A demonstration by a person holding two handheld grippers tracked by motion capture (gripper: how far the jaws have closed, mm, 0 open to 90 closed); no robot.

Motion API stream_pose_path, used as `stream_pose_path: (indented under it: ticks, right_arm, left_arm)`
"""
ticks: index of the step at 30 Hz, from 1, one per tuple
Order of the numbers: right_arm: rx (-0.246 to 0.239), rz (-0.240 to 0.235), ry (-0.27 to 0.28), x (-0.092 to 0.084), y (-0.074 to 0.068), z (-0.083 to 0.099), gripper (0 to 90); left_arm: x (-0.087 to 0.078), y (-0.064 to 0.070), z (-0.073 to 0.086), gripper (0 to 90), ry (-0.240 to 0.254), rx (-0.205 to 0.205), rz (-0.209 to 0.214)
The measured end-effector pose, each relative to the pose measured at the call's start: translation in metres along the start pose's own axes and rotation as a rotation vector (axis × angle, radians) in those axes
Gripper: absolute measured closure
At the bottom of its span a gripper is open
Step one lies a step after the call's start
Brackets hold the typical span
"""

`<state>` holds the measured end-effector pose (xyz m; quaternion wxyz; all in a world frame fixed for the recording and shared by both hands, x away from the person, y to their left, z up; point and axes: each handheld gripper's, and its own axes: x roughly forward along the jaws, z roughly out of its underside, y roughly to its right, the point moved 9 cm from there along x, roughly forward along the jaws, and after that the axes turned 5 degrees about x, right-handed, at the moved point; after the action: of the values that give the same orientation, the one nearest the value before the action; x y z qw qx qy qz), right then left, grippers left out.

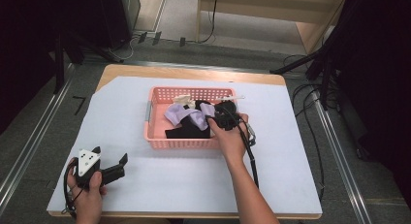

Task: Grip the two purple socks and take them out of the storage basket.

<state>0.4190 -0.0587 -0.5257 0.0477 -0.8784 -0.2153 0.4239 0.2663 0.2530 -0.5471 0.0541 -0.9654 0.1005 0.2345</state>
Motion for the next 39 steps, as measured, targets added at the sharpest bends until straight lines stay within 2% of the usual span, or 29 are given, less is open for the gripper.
stream_pose_path:
  ticks: [1, 2, 3, 4, 7, 9, 10, 13, 15, 19, 21, 22, 27, 28, 30, 33, 34, 38, 39]
  right_arm:
    - [-0.017, -0.001, -0.032, 0.002, -0.001, 0.002, 69.2]
    - [-0.017, -0.001, -0.032, 0.002, -0.001, 0.002, 69.2]
    - [-0.026, -0.002, -0.040, 0.002, -0.001, 0.002, 73.0]
    - [-0.031, -0.001, -0.044, 0.002, -0.001, 0.003, 80.8]
    - [-0.038, 0.004, -0.006, 0.000, -0.001, 0.002, 88.0]
    - [-0.044, 0.002, 0.050, -0.004, -0.003, 0.000, 88.7]
    - [-0.055, 0.001, 0.095, -0.007, -0.003, -0.002, 88.8]
    - [-0.053, -0.005, 0.178, -0.016, -0.005, -0.007, 88.9]
    - [-0.035, -0.017, 0.241, -0.025, -0.005, -0.011, 88.9]
    - [-0.016, -0.039, 0.332, -0.040, -0.008, -0.018, 88.9]
    - [-0.039, -0.052, 0.403, -0.050, -0.012, -0.023, 88.8]
    - [-0.054, -0.041, 0.447, -0.057, -0.012, -0.026, 88.8]
    - [-0.079, -0.043, 0.565, -0.073, -0.011, -0.034, 88.8]
    - [-0.107, -0.040, 0.617, -0.079, -0.010, -0.037, 88.8]
    - [-0.110, -0.042, 0.628, -0.081, -0.010, -0.037, 88.7]
    - [-0.128, -0.020, 0.694, -0.090, -0.004, -0.040, 88.7]
    - [-0.128, -0.020, 0.694, -0.090, -0.004, -0.040, 88.7]
    - [-0.128, 0.001, 0.763, -0.104, 0.007, -0.043, 88.6]
    - [-0.128, 0.001, 0.763, -0.104, 0.007, -0.043, 88.6]
  left_arm:
    - [0.000, 0.000, 0.000, 7.2, -0.001, 0.001, 0.001]
    - [0.000, 0.000, 0.000, 7.2, -0.002, 0.001, 0.003]
    - [0.000, 0.000, 0.000, 7.1, -0.002, 0.001, 0.004]
    - [0.000, 0.000, 0.000, 7.1, -0.001, 0.001, 0.004]
    - [0.000, 0.000, 0.000, 7.2, 0.000, 0.001, 0.005]
    - [0.000, 0.000, 0.000, 7.2, 0.000, 0.002, 0.006]
    - [0.000, 0.000, 0.000, 7.1, 0.000, 0.002, 0.007]
    - [0.000, 0.001, 0.000, 7.1, -0.002, 0.000, 0.008]
    - [0.000, 0.001, 0.000, 7.2, 0.000, 0.001, 0.007]
    - [0.000, 0.001, 0.000, 7.2, 0.000, 0.001, 0.008]
    - [0.000, 0.001, 0.000, 7.2, -0.002, 0.001, 0.010]
    - [0.000, 0.001, 0.000, 7.1, -0.001, 0.001, 0.009]
    - [0.000, 0.001, 0.000, 7.2, -0.001, 0.003, 0.010]
    - [0.000, 0.001, 0.000, 7.2, -0.001, 0.002, 0.010]
    - [0.000, 0.001, 0.000, 7.2, -0.001, 0.001, 0.010]
    - [0.000, 0.001, 0.000, 7.2, -0.001, -0.001, 0.011]
    - [0.000, 0.001, 0.000, 7.2, -0.001, 0.000, 0.011]
    - [0.000, 0.001, 0.000, 7.2, -0.001, 0.005, 0.010]
    - [0.000, 0.001, 0.000, 7.2, 0.001, 0.001, 0.009]
